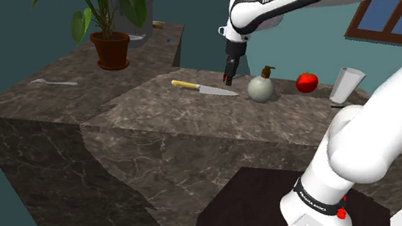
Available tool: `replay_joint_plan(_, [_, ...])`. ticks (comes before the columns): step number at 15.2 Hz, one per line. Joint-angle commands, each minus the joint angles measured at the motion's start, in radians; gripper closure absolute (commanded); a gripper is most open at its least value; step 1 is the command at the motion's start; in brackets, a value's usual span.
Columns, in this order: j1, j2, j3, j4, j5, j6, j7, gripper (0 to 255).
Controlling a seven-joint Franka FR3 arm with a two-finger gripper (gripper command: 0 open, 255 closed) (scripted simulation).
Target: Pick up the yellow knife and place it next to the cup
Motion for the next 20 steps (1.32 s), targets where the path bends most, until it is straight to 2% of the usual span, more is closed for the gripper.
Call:
replay_joint_plan(1, [0.013, 0.075, -0.027, 0.048, 0.035, 0.036, -0.088, 0])
replay_joint_plan(6, [0.029, 0.286, -0.062, 0.184, 0.166, 0.11, -0.309, 0])
replay_joint_plan(11, [0.002, 0.488, -0.041, 0.349, 0.303, 0.134, -0.511, 0])
replay_joint_plan(20, [-0.008, 0.545, -0.028, 0.315, 0.336, 0.221, -0.532, 0])
